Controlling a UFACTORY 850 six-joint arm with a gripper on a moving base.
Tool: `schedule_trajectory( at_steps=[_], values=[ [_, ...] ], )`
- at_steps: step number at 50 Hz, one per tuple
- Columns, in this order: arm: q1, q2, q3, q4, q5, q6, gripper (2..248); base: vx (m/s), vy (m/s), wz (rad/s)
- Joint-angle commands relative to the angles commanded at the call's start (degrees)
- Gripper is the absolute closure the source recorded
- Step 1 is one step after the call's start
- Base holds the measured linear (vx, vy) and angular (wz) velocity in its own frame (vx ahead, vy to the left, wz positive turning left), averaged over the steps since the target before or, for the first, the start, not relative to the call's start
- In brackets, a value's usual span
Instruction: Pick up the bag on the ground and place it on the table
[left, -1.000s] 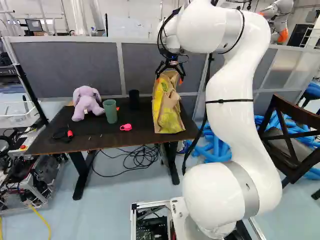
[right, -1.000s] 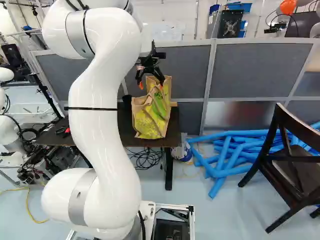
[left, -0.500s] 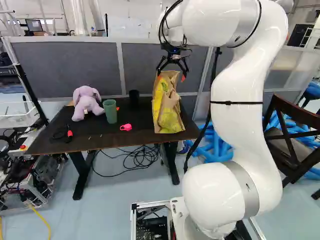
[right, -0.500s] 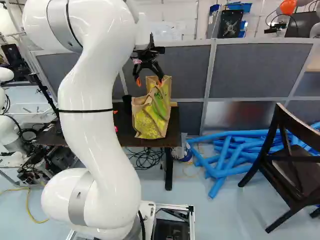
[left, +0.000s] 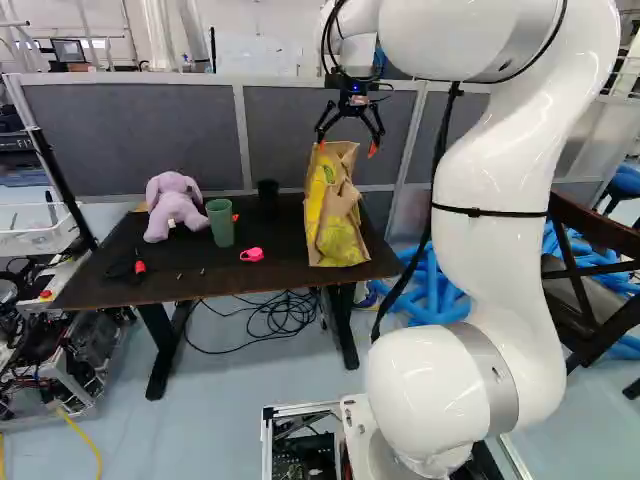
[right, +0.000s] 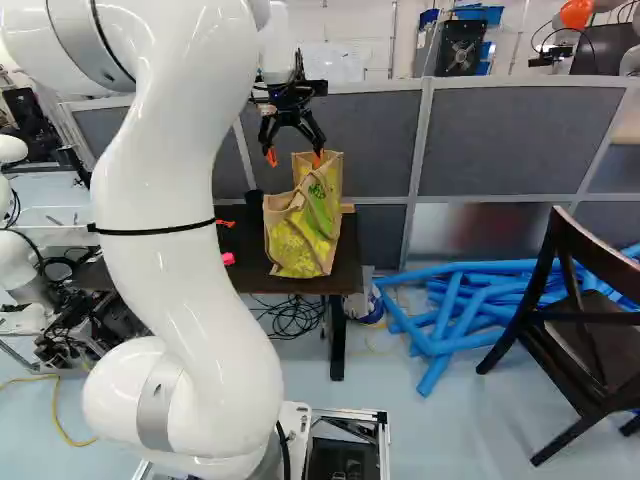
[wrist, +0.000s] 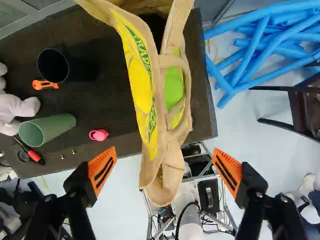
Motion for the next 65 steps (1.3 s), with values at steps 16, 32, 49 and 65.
schedule_trajectory(
  at_steps=[16, 32, 49, 65],
  values=[
    [0.01, 0.97, 0.49, 0.0, -0.1, 0.0, 3, 0.0, 0.0, 0.0],
    [0.01, 0.97, 0.49, 0.0, -0.1, 0.0, 3, 0.0, 0.0, 0.0],
    [0.01, 0.97, 0.49, 0.0, -0.1, 0.0, 3, 0.0, 0.0, 0.0],
    [0.01, 0.97, 0.49, 0.0, -0.1, 0.0, 3, -0.058, -0.002, 0.0]
  ],
)
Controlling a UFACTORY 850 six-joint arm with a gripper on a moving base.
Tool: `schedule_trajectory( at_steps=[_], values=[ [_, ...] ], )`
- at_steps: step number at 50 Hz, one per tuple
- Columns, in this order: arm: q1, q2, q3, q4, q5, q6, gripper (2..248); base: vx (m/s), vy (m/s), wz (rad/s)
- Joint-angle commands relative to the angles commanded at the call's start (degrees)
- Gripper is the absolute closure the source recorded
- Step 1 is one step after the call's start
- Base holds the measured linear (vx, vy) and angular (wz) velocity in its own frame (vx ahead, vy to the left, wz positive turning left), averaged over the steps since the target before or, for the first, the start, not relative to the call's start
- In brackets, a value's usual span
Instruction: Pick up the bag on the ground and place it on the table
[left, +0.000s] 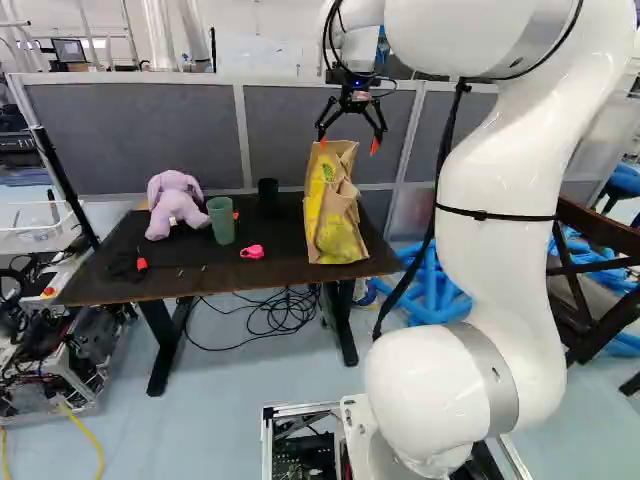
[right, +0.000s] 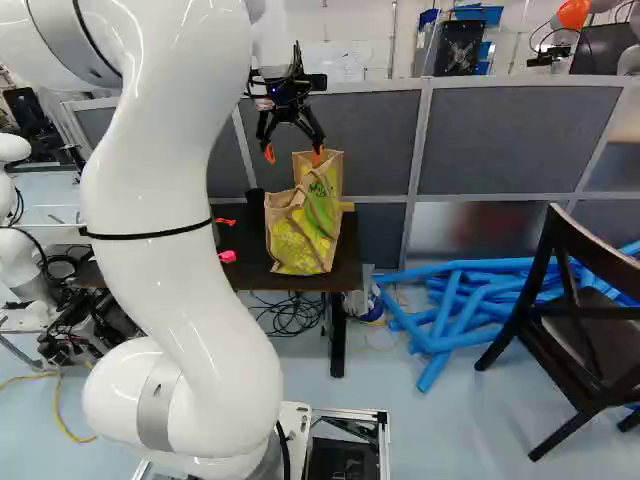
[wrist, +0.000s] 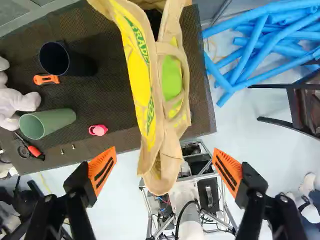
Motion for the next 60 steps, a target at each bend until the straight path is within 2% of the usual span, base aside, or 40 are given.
schedule_trajectory(
  at_steps=[60],
  values=[
    [0.0, 0.0, 0.0, 0.0, 0.0, 0.0, 3, -0.112, -0.002, 0.003]
  ],
)
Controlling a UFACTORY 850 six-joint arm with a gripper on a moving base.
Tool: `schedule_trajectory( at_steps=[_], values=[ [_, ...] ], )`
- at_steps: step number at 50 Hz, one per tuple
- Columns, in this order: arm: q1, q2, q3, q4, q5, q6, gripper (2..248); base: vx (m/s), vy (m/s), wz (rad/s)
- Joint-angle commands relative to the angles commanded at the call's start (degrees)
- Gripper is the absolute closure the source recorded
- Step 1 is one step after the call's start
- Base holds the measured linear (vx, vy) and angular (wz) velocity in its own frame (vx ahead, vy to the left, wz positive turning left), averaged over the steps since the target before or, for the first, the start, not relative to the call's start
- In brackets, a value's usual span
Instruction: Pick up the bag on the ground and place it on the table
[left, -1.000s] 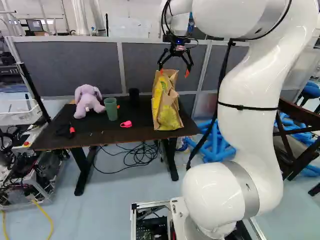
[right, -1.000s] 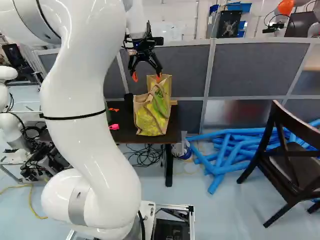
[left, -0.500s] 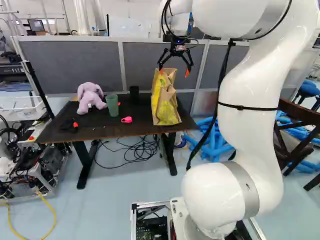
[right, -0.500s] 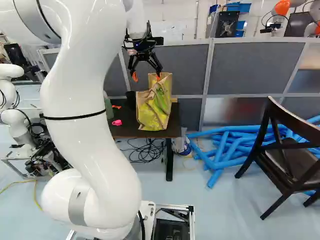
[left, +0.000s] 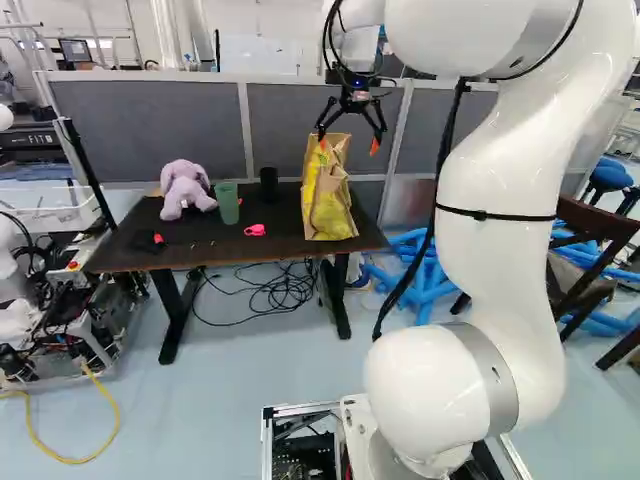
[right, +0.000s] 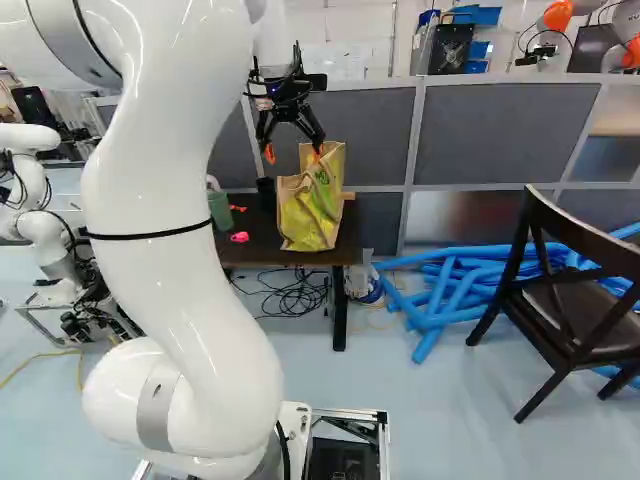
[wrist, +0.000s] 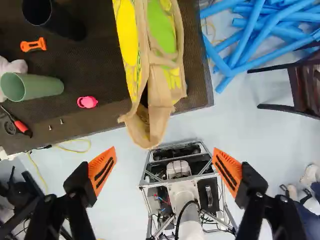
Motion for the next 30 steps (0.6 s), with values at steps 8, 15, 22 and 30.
schedule_trajectory(
  at_steps=[8, 15, 22, 30],
  values=[
    [0.0, 0.0, 0.0, 0.0, 0.0, 0.0, 3, -0.141, 0.0, 0.002],
    [0.0, 0.0, 0.0, 0.0, 0.0, 0.0, 3, -0.134, -0.004, 0.003],
    [0.0, 0.0, 0.0, 0.0, 0.0, 0.0, 3, -0.134, -0.004, 0.006],
    [0.0, 0.0, 0.0, 0.0, 0.0, 0.0, 3, -0.135, -0.007, 0.006]
  ],
)
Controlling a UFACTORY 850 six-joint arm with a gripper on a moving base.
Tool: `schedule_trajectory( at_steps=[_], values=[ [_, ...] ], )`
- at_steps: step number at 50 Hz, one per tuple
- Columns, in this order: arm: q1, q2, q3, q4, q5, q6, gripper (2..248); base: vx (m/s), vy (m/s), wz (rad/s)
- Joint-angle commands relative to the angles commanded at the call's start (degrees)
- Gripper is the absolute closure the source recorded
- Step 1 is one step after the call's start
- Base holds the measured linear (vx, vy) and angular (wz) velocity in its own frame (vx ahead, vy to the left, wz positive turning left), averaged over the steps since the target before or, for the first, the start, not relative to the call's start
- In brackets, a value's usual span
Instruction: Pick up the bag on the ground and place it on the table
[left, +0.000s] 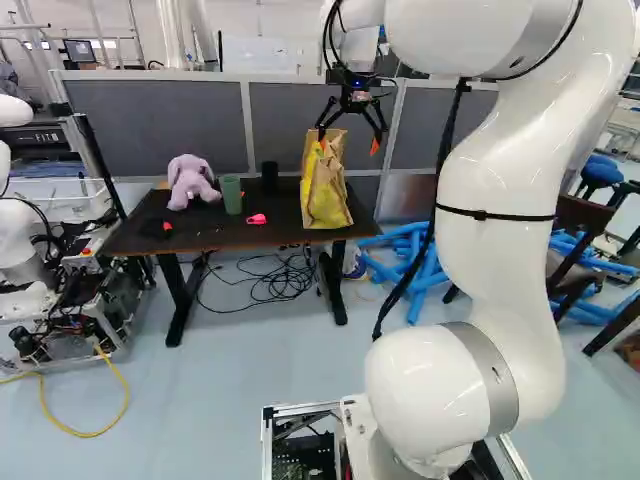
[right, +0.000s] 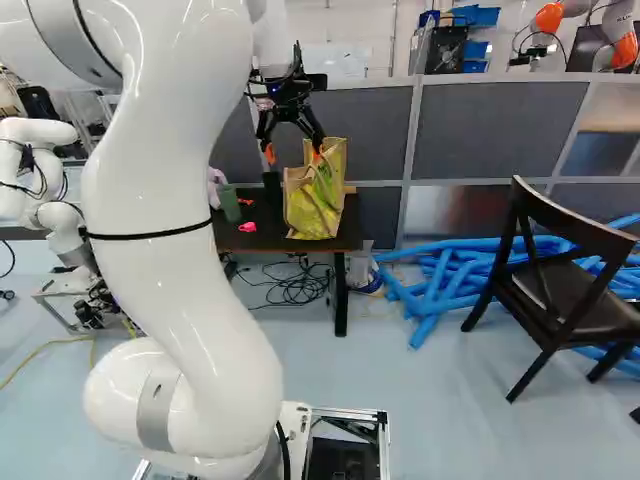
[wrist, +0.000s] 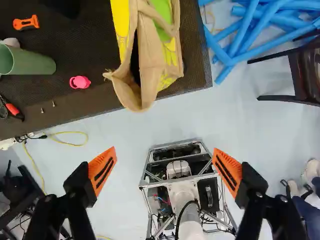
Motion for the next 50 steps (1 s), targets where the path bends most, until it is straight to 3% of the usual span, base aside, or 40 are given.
schedule_trajectory(
  at_steps=[50],
  values=[
    [0.0, 0.0, 0.0, 0.0, 0.0, 0.0, 3, -0.116, -0.002, 0.01]
  ],
)
